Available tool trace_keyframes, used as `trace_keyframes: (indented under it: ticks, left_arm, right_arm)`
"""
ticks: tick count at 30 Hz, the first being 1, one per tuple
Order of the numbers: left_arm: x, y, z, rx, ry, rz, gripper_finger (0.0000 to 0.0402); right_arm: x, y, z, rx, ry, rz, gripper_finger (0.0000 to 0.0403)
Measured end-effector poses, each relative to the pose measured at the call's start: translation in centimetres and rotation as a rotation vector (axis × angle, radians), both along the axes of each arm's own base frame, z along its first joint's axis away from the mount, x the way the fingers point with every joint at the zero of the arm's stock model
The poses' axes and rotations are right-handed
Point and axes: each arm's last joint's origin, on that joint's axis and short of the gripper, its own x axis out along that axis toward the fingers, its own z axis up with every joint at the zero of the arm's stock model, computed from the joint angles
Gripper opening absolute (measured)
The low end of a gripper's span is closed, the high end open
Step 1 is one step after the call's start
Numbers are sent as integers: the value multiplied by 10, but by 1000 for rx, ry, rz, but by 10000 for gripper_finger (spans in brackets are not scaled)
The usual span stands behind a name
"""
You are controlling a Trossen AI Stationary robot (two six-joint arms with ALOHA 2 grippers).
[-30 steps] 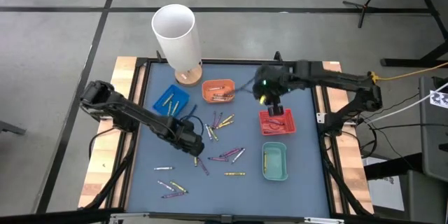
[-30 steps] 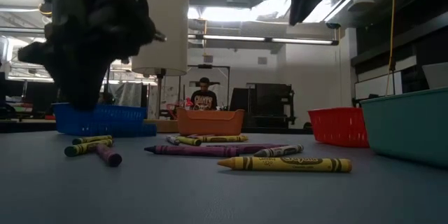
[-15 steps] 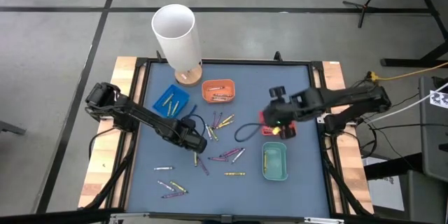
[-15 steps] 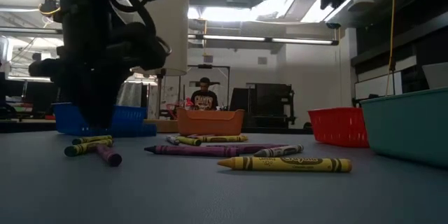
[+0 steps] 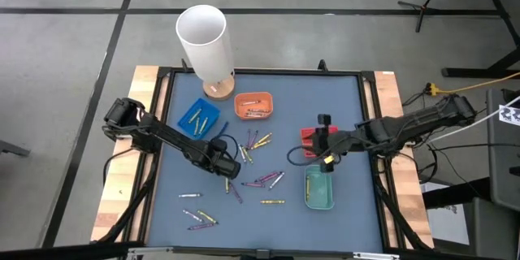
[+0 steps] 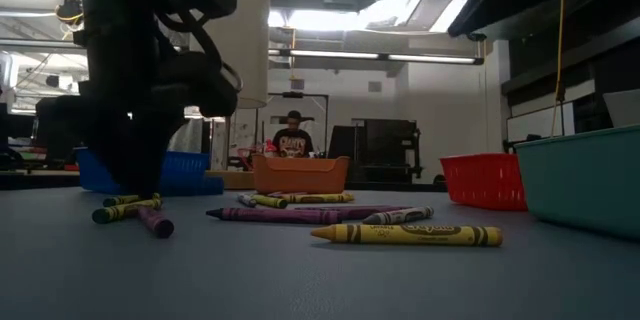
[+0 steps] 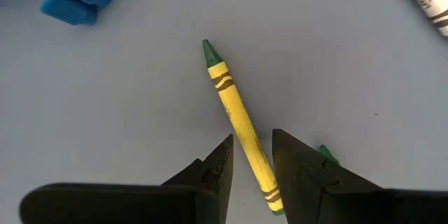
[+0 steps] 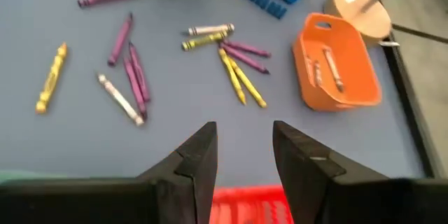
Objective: Sort crayons
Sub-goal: Put the green crayon into the dark blue bin
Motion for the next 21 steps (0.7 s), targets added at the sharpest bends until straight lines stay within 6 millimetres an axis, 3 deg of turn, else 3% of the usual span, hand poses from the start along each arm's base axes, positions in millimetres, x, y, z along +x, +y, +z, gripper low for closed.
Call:
trace_keyframes:
  ticks: [8,16,21]
  left_arm:
    - [-1,1,-1,4,11,3,85]
    - [0,1,-1,9,9,3,84]
    - [-1,1,-1,9,10,2,84]
  right_arm:
    - [16,5,-44,40,-130,0,138]
    - [37,12,-67,57,-155,12,138]
    - [51,22,-79,181,-165,161,138]
